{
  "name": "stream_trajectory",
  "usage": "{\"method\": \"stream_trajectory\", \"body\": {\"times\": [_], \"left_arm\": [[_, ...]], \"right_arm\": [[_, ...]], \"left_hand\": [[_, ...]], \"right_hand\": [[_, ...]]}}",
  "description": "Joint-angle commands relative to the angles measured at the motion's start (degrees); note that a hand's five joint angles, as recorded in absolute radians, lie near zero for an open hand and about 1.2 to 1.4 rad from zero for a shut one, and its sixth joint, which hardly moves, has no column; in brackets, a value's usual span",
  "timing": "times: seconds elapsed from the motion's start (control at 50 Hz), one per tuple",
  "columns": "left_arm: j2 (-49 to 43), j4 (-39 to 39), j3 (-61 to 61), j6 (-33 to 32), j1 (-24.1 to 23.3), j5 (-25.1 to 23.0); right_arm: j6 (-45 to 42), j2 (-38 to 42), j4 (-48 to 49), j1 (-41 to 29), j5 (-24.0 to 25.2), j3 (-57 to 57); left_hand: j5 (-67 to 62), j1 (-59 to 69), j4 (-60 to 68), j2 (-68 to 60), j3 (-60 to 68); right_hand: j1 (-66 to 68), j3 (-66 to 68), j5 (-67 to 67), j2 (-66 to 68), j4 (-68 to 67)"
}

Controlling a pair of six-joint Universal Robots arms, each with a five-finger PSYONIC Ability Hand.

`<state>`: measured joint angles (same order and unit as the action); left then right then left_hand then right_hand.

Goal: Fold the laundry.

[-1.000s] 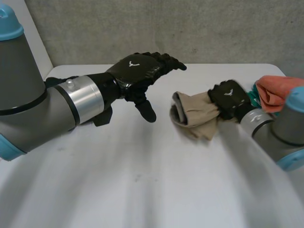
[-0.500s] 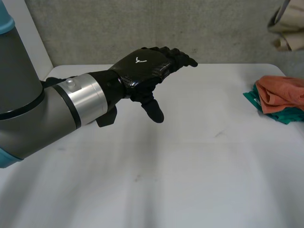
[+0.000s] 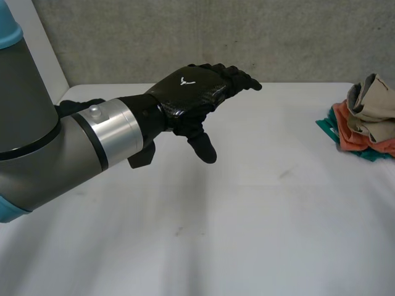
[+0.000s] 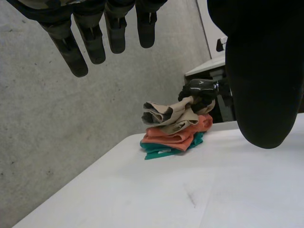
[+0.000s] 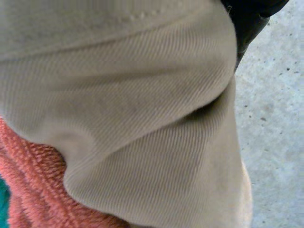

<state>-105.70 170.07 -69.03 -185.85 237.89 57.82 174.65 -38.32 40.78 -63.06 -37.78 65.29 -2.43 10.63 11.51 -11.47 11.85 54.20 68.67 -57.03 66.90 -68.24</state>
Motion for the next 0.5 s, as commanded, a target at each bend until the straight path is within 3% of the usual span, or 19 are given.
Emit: {"method": "stream_trajectory", "body": {"times": [0.02,0.38,0.4,0.42,0.5], "left_arm": [[0.1,0.1,0.0,0.1,-0.4,0.0],[0.7,0.4,-0.1,0.1,-0.7,0.3],[0.9,0.4,-0.3,0.1,-0.7,0.3],[0.9,0.4,-0.4,0.1,-0.7,0.3],[1.0,0.5,-0.8,0.1,-0.5,0.1]], "right_arm": [[-0.3,-0.4,0.4,-0.1,-0.9,-1.9],[-2.7,4.7,3.7,-2.2,-1.2,-5.7],[-2.7,3.2,3.8,-2.1,-1.3,-4.0],[-2.8,2.2,3.8,-1.8,-1.4,-3.2],[-3.2,-1.9,3.9,0.7,-1.5,0.1]], "left_hand": [[2.4,-0.6,-1.5,1.5,-1.8],[2.4,-0.6,-1.5,1.5,-1.8],[2.4,-0.6,-1.5,1.5,-1.8],[2.4,-0.6,-1.5,1.5,-1.8],[2.4,-0.6,-1.5,1.5,-1.8]], "right_hand": [[25.8,11.3,-13.0,13.1,-11.8],[23.2,8.7,-10.4,10.5,-9.2],[-33.3,-47.8,46.1,-46.0,47.3],[-44.2,-58.7,57.0,-56.9,58.2],[-44.2,-58.7,57.0,-56.9,58.2]]}}
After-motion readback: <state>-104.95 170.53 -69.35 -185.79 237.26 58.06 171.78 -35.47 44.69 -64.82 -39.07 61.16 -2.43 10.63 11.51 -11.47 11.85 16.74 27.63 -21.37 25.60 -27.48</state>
